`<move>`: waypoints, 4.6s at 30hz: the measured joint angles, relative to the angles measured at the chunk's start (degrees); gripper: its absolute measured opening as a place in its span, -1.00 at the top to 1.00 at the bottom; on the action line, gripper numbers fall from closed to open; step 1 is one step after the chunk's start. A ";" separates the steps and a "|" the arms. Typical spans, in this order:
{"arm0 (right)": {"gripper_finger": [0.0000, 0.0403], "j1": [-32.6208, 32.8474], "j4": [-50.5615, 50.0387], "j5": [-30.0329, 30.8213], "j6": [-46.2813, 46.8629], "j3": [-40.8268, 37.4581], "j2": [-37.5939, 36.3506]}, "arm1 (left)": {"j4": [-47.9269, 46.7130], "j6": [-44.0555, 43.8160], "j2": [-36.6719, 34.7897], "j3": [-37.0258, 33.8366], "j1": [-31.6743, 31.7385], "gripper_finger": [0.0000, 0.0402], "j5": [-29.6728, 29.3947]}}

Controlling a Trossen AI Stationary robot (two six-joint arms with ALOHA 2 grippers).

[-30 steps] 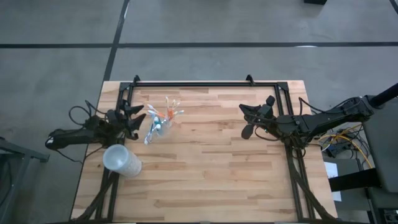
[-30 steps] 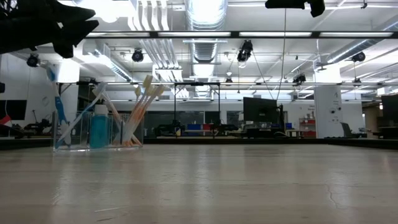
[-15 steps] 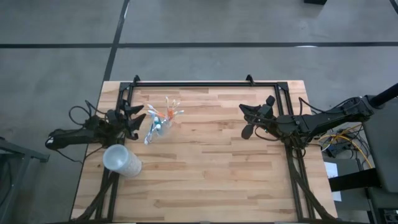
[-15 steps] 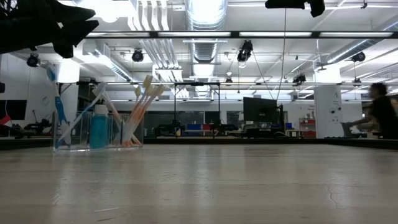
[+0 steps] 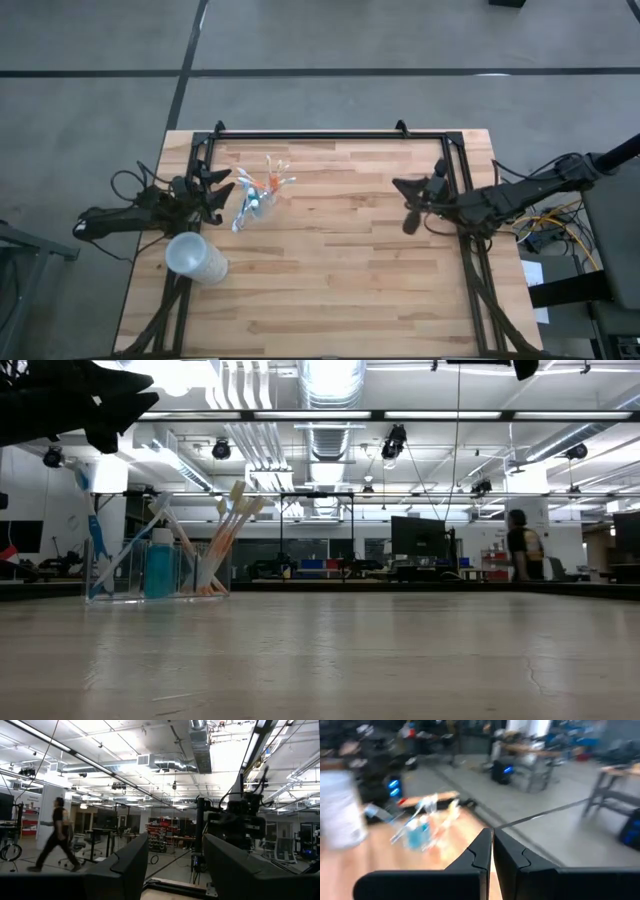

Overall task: Pick & Place toothbrushing station
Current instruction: Return to Home Position

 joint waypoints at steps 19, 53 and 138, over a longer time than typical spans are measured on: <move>0.94 9.64 -5.45 -7.98 12.47 -16.69 -26.10 | -0.01 0.00 0.00 0.00 0.02 0.03 0.00; 0.94 9.74 9.52 -8.32 13.37 -42.71 -50.30 | -0.03 0.00 0.00 0.00 0.00 0.03 -0.02; 0.94 9.91 8.49 -14.05 -4.32 -43.40 -48.27 | 0.00 0.00 0.00 -0.04 0.00 0.03 -0.01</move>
